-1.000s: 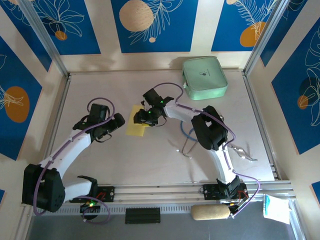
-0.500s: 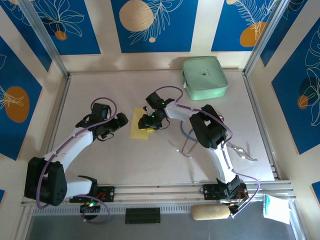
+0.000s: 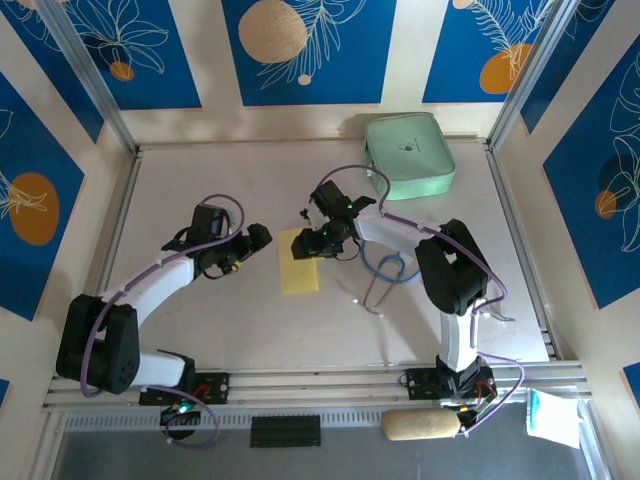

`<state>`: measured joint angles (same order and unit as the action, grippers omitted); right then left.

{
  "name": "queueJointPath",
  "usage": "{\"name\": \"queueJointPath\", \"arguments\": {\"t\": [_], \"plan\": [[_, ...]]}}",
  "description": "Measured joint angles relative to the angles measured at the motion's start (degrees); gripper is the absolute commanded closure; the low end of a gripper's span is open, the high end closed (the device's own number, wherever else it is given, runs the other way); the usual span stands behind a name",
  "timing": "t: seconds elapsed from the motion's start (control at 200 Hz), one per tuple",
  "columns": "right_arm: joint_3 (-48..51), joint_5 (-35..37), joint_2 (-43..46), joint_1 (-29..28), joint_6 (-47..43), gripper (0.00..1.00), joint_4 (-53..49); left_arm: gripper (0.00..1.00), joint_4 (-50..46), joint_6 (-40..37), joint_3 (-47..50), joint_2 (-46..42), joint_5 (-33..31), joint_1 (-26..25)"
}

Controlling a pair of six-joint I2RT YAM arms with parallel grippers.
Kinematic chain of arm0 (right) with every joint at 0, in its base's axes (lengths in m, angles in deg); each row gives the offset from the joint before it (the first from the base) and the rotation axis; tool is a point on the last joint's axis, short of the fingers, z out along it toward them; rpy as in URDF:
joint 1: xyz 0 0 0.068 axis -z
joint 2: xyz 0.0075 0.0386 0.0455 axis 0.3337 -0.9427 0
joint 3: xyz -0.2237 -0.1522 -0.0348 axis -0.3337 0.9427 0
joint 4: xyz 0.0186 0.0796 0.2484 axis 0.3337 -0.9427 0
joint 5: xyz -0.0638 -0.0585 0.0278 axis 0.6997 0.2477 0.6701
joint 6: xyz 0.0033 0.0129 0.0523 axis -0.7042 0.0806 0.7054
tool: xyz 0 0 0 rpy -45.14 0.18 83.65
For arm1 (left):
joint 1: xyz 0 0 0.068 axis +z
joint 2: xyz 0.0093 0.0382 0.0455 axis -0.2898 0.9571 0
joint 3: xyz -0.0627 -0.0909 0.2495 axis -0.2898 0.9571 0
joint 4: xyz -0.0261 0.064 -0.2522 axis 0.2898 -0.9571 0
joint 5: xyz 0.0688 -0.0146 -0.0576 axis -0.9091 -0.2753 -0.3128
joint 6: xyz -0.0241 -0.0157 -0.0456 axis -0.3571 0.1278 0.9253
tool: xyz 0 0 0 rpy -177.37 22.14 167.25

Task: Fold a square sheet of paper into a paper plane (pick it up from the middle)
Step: Move the paper to the center of the table, then third fold the triangle at the center of the table.

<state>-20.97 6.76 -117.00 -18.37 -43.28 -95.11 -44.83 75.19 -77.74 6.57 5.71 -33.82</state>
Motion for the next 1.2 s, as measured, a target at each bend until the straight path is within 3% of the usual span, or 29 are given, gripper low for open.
{"name": "queueJointPath", "arguments": {"t": [0.27, 0.645, 0.825, 1.076, 1.201], "plan": [[0.48, 1.7, -1.42, 0.61, 7.67, 0.58, 2.84, 0.0, 2.99, 2.64, 2.51, 1.9, 2.89, -4.04], [0.79, 0.39, -7.28, 2.38, 10.67, 0.62, 3.23, 0.04, 6.29, 5.55, 3.21, 5.95, 4.31, -7.41], [1.49, -0.76, -8.28, 3.32, 10.67, 0.65, 4.0, 0.15, 7.89, 6.78, 3.45, 8.11, 5.44, -7.93], [2.14, -1.38, -8.46, 3.82, 10.64, 0.67, 4.63, 0.42, 9.7, 7.5, 3.45, 11.85, 6.78, -8.2], [2.47, -2.01, -8.46, 4.13, 10.64, 0.68, 5.07, 0.47, 8.44, 6.16, 1.97, 13.79, 6.51, -8.2]]}}
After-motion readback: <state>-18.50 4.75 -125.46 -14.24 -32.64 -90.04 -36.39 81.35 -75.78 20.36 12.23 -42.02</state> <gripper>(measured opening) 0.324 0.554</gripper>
